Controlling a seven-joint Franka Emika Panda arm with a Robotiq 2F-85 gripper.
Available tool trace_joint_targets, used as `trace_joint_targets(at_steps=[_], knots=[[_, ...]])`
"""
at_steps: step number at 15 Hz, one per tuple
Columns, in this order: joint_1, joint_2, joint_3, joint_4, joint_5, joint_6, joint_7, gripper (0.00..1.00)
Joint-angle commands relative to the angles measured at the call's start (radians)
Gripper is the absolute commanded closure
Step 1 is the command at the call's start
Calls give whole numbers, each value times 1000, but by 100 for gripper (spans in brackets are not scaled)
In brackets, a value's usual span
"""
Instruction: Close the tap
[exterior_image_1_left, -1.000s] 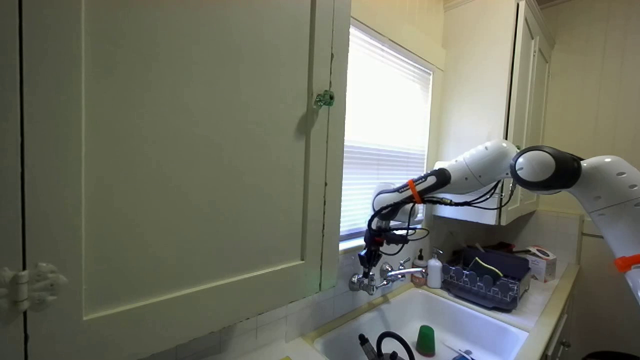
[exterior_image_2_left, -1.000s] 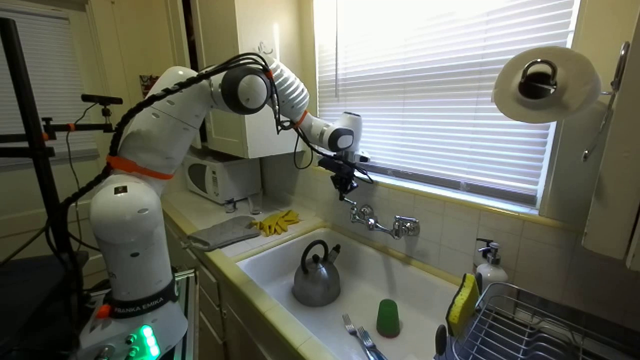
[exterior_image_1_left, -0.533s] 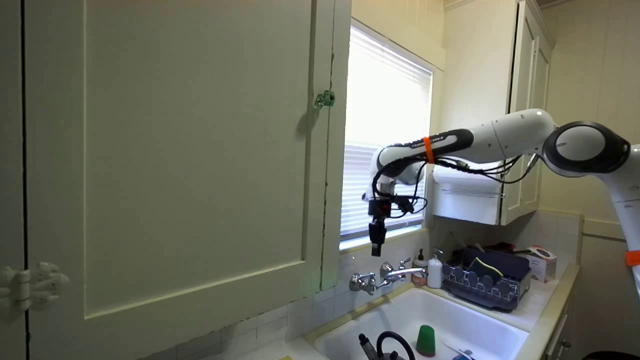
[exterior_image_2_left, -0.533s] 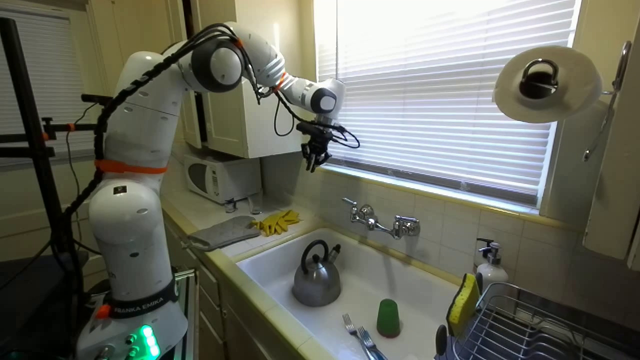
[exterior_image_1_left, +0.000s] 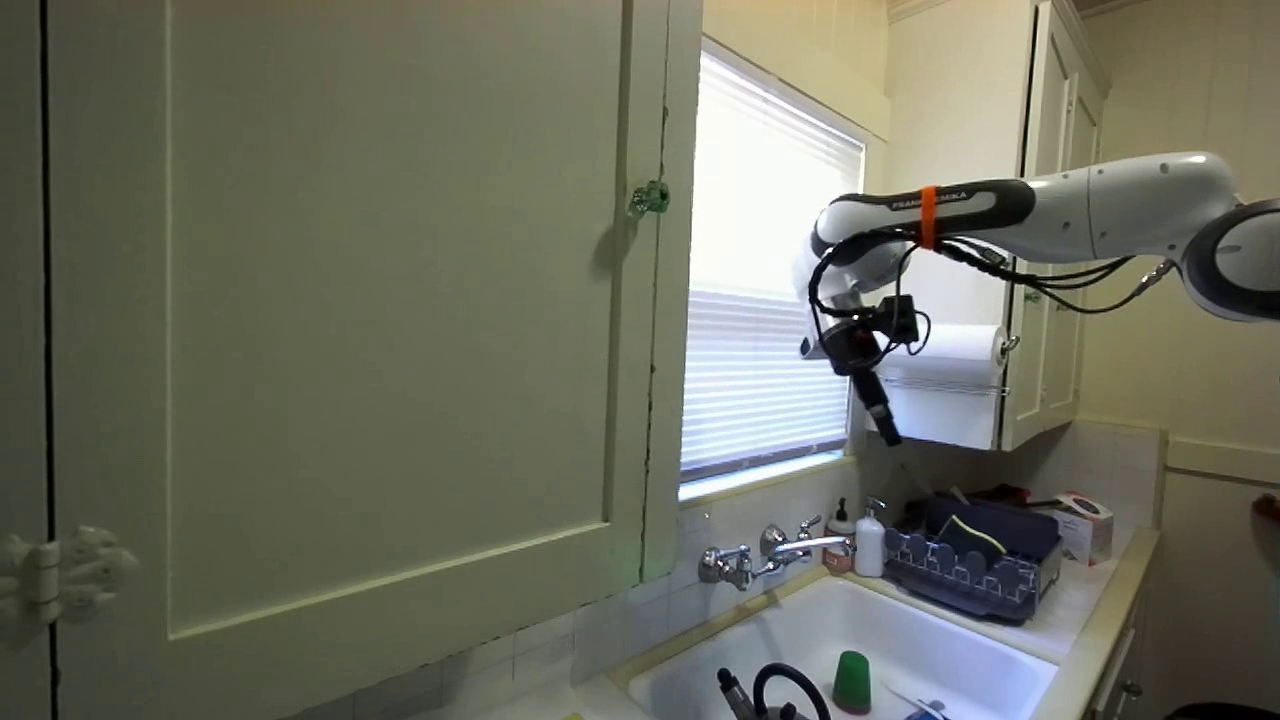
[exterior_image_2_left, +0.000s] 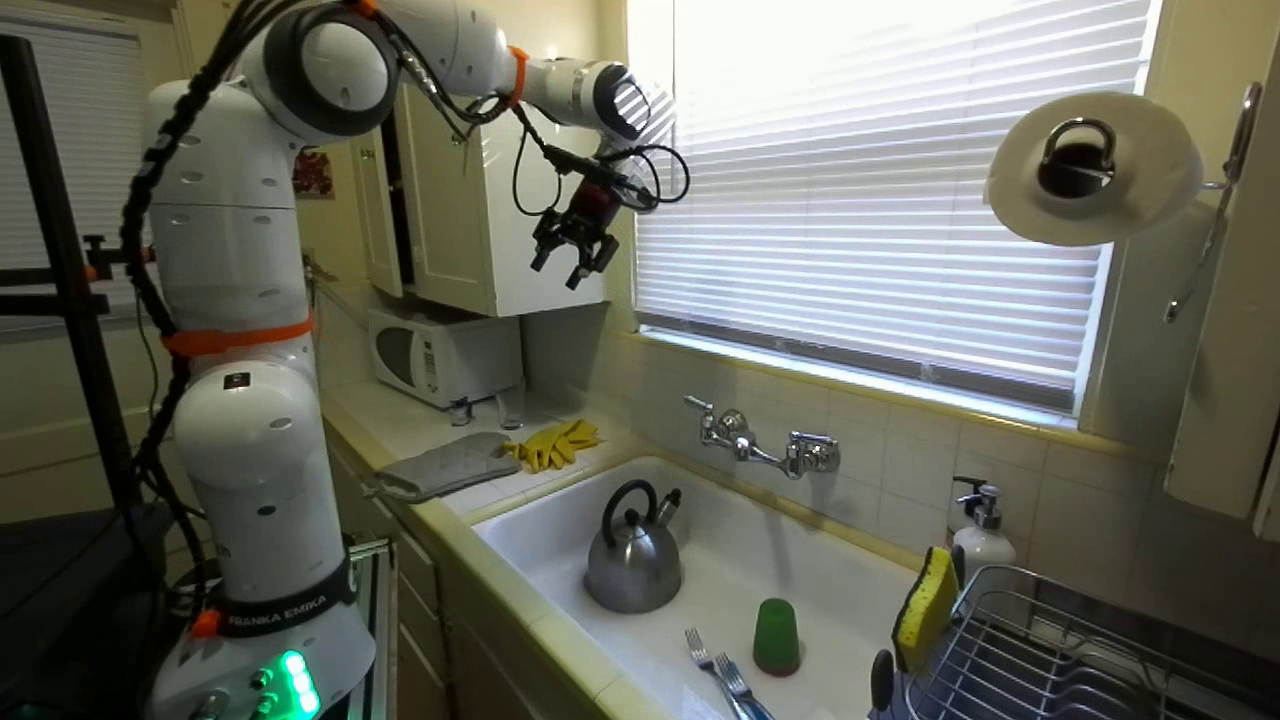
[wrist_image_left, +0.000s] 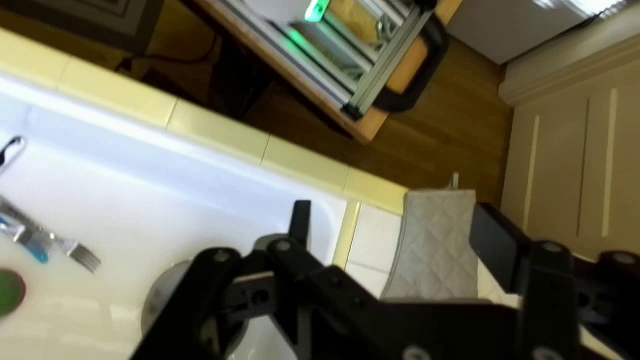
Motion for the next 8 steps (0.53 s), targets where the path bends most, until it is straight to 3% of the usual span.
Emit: trace_joint_targets(at_steps=[1,2,3,5,8], knots=[[-5,-99,-52,8,-29,-283,29,0],[-6,-114,-62,27,-68,-358,21,0],[10,-80,-58,14,-26,-252,19,0],[6,-115,-74,25,-48,-325,20,0],[6,-120,-75,26,-54,-332,22,0]])
